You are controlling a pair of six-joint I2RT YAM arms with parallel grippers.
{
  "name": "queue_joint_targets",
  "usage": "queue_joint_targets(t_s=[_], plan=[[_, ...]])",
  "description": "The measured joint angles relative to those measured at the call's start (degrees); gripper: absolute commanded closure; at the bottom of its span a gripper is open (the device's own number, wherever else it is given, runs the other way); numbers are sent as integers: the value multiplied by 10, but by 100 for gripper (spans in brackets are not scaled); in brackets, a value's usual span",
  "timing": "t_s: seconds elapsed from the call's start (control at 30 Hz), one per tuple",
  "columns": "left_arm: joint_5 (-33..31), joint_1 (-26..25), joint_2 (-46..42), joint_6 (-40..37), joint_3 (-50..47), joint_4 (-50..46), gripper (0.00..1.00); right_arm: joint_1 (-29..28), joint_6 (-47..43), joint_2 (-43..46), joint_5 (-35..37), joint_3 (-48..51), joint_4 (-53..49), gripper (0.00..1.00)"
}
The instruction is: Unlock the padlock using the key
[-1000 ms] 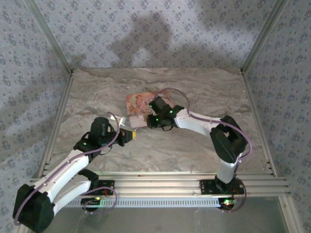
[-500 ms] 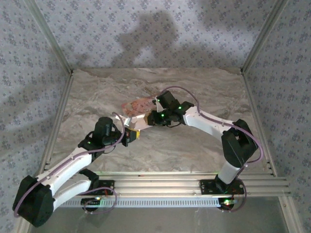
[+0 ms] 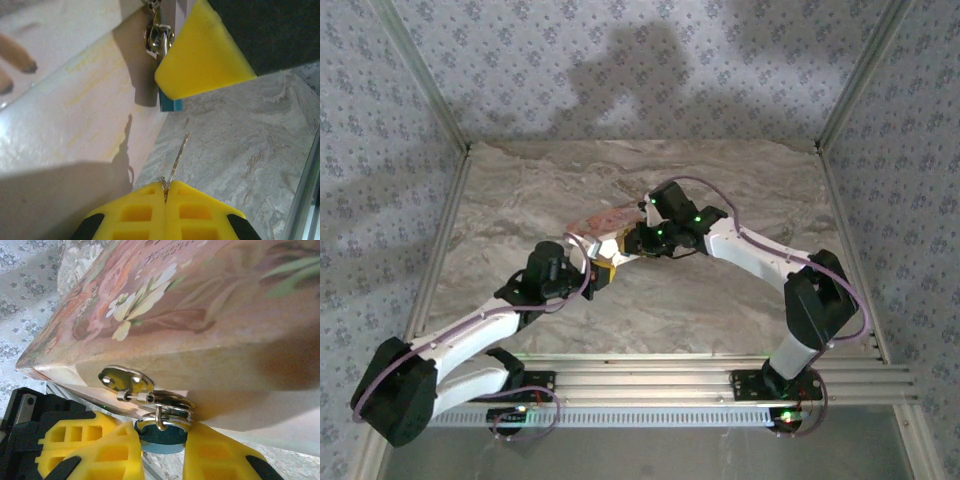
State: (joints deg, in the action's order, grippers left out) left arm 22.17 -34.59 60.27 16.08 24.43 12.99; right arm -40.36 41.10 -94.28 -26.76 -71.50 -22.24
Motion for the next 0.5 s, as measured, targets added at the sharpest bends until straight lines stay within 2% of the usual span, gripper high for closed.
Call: queue_joint_targets(t_s=[0.5], plan=[[-30, -7, 46, 9, -3, 70, 100, 2, 57, 0, -4, 0, 16, 100]])
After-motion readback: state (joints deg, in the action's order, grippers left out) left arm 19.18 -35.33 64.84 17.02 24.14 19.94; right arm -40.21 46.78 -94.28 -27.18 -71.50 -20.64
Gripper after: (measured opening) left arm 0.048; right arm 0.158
